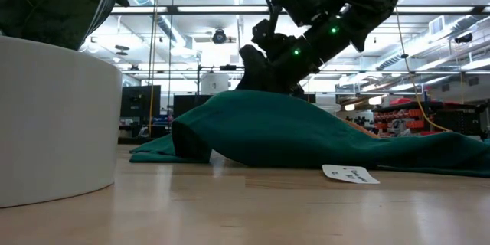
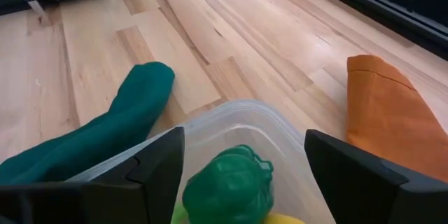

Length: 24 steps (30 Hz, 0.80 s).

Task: Pick and placing Produce into tupperware
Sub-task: Return to Home Position

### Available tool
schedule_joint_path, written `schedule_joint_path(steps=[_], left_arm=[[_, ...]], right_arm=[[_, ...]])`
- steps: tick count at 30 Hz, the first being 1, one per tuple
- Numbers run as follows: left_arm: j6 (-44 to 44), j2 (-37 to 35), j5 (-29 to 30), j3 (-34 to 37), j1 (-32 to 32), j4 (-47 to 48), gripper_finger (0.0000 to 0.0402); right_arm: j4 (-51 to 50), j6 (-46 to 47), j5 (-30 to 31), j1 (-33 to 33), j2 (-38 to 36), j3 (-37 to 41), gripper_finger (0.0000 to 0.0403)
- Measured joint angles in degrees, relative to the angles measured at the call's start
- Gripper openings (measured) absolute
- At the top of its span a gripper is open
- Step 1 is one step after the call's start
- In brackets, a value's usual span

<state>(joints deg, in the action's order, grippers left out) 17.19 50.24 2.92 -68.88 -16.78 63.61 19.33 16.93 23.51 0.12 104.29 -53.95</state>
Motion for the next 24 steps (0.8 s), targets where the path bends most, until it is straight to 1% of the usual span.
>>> schedule_joint_path(steps=[4, 10, 17, 19, 21, 24], left_arm=[[0.00, -0.02, 0.00, 0.00, 0.00, 0.00, 0.0172], [-0.38, -0.01, 0.01, 0.00, -0.02, -0.02, 0.0172], [-0.64, -0.01, 0.02, 0.00, -0.01, -1.71, 0.0172], [-1.37, -0.02, 0.02, 0.00, -0.02, -2.24, 0.0172], [-1.85, -0.01, 0.02, 0.00, 0.00, -2.80, 0.0172], [-2.03, -0.02, 0.02, 0.00, 0.00, -3.36, 0.0172]], right_arm=[[-0.15, -0.01, -0.04, 0.00, -0.59, 0.02, 0.0258], [-1.27, -0.37, -0.06, 0.01, -3.90, -1.45, 0.0250], [-13.81, -0.19, -0.05, 0.01, -8.79, -2.16, 0.0238], [-17.70, 1.03, -0.06, 0.01, -10.71, -2.17, 0.0226], [-21.14, 2.20, -0.06, 0.02, -12.57, -2.19, 0.0204], [-24.89, 3.32, -0.09, 0.00, -15.59, -2.19, 0.0153]])
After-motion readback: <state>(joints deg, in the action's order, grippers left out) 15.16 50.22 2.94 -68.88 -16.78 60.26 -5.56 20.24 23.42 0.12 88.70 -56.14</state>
